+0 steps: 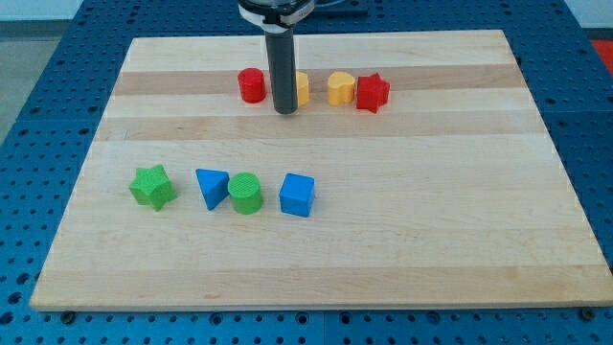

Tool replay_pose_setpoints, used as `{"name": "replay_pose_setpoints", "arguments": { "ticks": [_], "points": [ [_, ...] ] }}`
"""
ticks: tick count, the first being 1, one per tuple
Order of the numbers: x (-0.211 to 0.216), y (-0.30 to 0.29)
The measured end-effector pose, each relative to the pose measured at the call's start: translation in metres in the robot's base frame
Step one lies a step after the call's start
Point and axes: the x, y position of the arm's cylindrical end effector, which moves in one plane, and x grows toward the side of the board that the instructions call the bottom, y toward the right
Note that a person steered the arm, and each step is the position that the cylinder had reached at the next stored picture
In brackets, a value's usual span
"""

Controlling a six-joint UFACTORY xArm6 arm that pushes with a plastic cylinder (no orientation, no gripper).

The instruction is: Move the arm to the bottom side of the red star

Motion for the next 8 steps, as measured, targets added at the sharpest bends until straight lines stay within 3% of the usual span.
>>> {"name": "replay_pose_setpoints", "arguments": {
  "ticks": [4, 6, 8],
  "points": [
    [-0.002, -0.079],
    [-0.010, -0.082],
    [0.015, -0.055]
  ]
}}
